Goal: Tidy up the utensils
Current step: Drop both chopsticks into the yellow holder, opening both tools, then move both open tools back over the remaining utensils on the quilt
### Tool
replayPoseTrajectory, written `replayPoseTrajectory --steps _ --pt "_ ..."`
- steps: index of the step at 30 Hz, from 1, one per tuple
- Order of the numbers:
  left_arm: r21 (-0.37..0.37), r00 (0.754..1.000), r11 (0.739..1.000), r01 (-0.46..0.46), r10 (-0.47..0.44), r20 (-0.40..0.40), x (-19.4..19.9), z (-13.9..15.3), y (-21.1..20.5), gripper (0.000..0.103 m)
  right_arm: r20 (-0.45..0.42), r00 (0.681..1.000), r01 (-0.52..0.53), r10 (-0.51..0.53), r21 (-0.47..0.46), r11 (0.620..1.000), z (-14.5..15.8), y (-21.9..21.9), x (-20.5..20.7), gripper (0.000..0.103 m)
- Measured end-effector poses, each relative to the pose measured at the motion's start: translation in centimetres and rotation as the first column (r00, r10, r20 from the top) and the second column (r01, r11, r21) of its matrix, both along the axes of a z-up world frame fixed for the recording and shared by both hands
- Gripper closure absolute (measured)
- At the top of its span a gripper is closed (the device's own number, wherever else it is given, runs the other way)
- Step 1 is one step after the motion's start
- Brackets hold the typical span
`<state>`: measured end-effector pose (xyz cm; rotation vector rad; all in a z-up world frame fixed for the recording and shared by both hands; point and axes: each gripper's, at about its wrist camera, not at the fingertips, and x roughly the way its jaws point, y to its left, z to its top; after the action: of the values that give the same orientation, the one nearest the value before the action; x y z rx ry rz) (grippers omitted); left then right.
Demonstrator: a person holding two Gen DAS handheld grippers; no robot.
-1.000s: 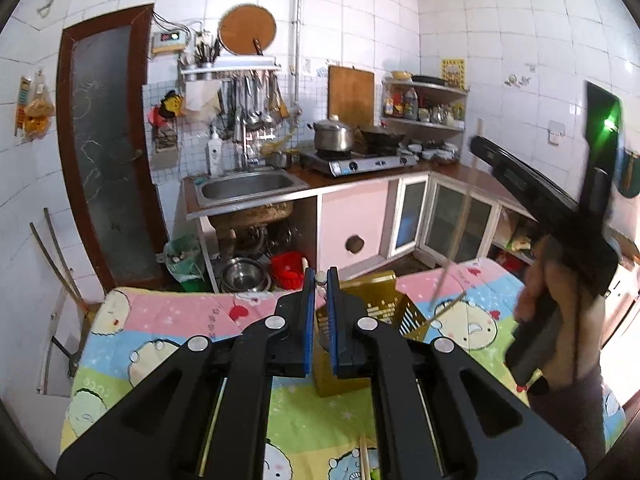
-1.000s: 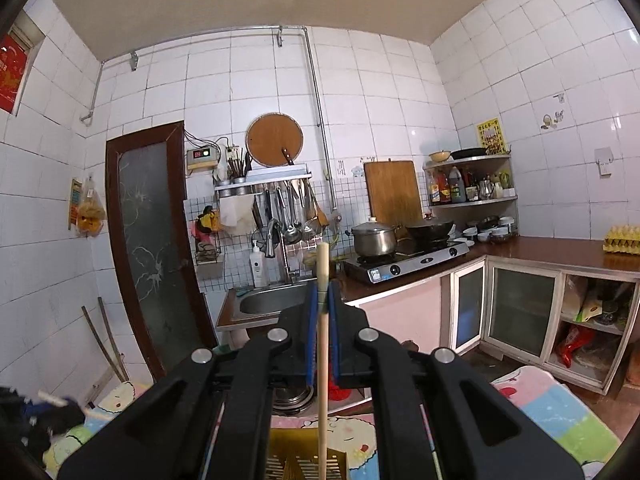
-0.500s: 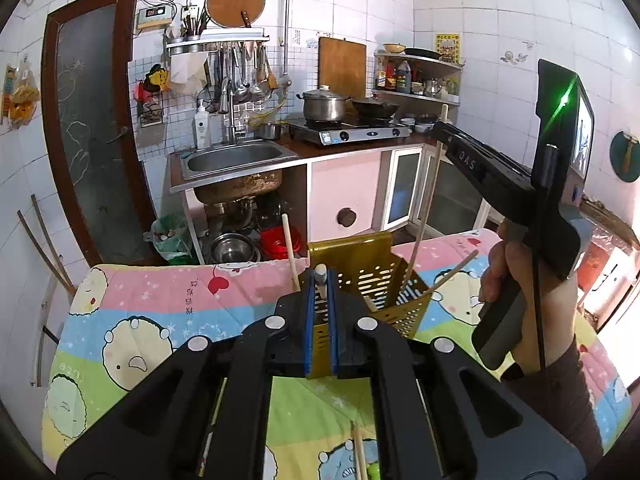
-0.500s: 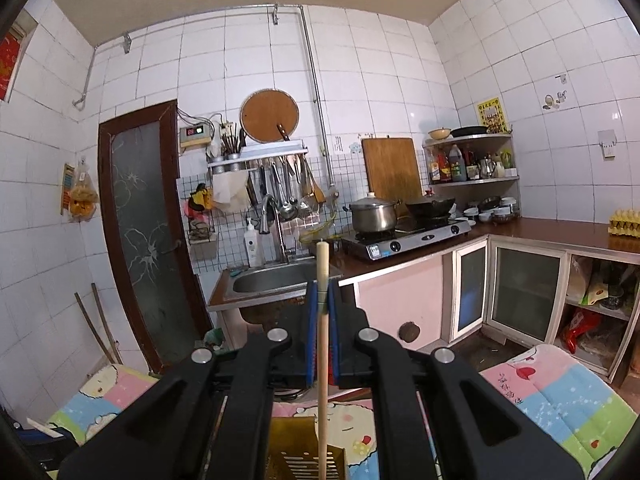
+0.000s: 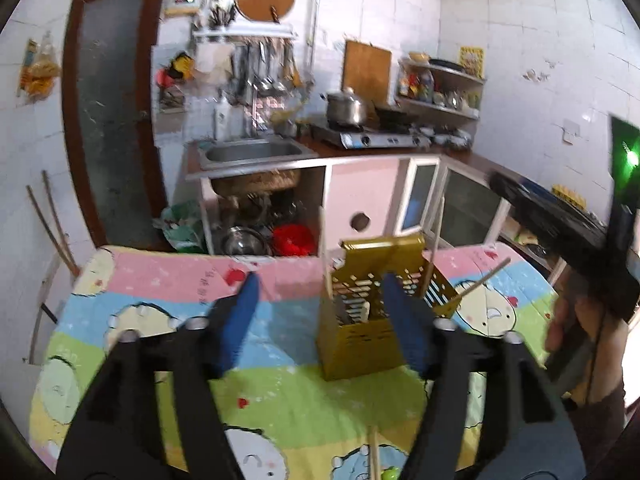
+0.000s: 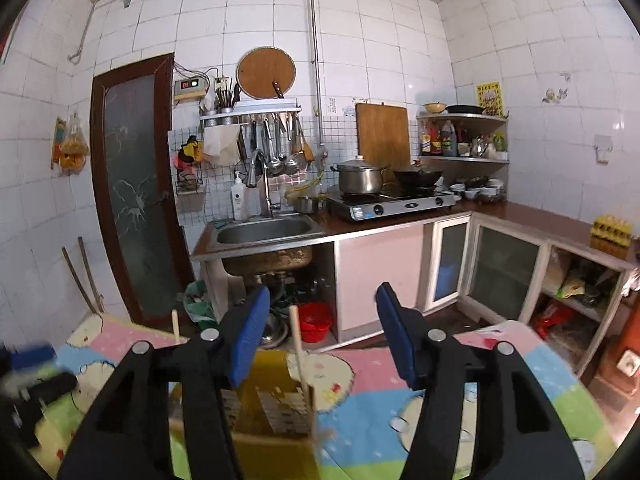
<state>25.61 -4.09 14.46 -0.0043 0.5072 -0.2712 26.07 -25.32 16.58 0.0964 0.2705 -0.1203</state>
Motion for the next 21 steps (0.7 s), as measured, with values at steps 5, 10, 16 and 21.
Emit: replayPoseTrajectory --steps 5,10,16,21 --pt "0.017 0.997 0.998 -0.061 0.060 0.045 -2.6 1.1 2.2 0.006 -0.083 0.996 0.033 -0.033 -0.004 0.999 -0.7 0.1 -5.6 0.039" --pt "0.075 0.994 0.992 -0.105 0.102 0.037 -4.5 -1.2 3.7 0.005 -0.190 0.981 0.048 -0.047 -0.001 0.999 -4.6 0.9 -9.8 0.037" --pt "0.133 0.989 0.983 -0.128 0.137 -0.059 -5.2 -7.5 5.0 0.005 -0.351 0.936 0.041 -0.037 0.004 0.999 -11.6 2.7 -12.1 0.037" --pt "0.158 0.975 0.981 -0.116 0.143 -0.173 -5.0 -12.8 5.8 0.005 -0.456 0.890 0.047 -0.031 0.024 0.999 -16.2 4.7 -12.6 0.037"
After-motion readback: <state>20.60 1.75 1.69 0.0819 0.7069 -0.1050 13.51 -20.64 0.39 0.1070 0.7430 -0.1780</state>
